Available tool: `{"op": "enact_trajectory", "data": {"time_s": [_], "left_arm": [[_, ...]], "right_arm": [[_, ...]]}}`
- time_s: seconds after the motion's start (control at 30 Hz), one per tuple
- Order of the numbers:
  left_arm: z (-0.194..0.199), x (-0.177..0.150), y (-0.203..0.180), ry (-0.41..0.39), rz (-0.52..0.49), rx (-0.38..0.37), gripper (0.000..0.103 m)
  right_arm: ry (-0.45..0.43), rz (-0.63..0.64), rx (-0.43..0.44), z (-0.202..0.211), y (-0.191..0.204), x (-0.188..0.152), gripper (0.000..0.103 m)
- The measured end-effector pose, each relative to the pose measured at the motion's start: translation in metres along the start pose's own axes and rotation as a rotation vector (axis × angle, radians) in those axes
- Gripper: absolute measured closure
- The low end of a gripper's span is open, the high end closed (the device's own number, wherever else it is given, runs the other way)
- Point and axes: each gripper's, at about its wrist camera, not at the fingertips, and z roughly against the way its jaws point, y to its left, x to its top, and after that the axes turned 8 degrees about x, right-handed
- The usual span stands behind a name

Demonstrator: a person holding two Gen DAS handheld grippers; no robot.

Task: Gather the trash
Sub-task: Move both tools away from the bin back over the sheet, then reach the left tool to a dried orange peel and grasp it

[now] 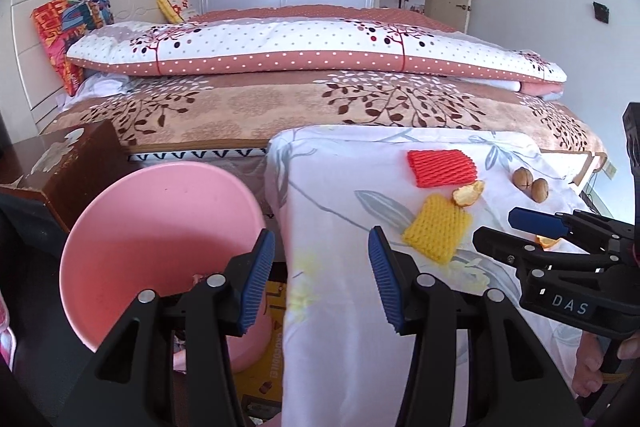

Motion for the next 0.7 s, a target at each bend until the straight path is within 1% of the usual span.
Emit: {"op": "enact_trajectory", "data": {"time_s": [0.1,0.33,0.57,0.7], "left_arm": [[-0.004,0.001,-0.015,0.003,-0.025,-0.021,0.054],[-0.02,0.001,-0.045,0.061,-0.059,-0.111,0.054],[-0.026,0.002,-0.077,0.078,-0.119,-0.175,0.054],[-0.028,0.004,-0.092,0.076,-0.147,-0.195,0.054]], "right_arm": [[-0.002,-0.039,-0.036,0.006,-0.021,-0.006,0.048],[-0.024,-0.115,-0.123,0.025,-0.061,-0.02,0.048],[-0.028,-0.163,-0.211,0.035,-0.088,-0.032,0.048],[-0.022,-0.184,-0.231,0.034,-0.097,-0.035,0.048]]}}
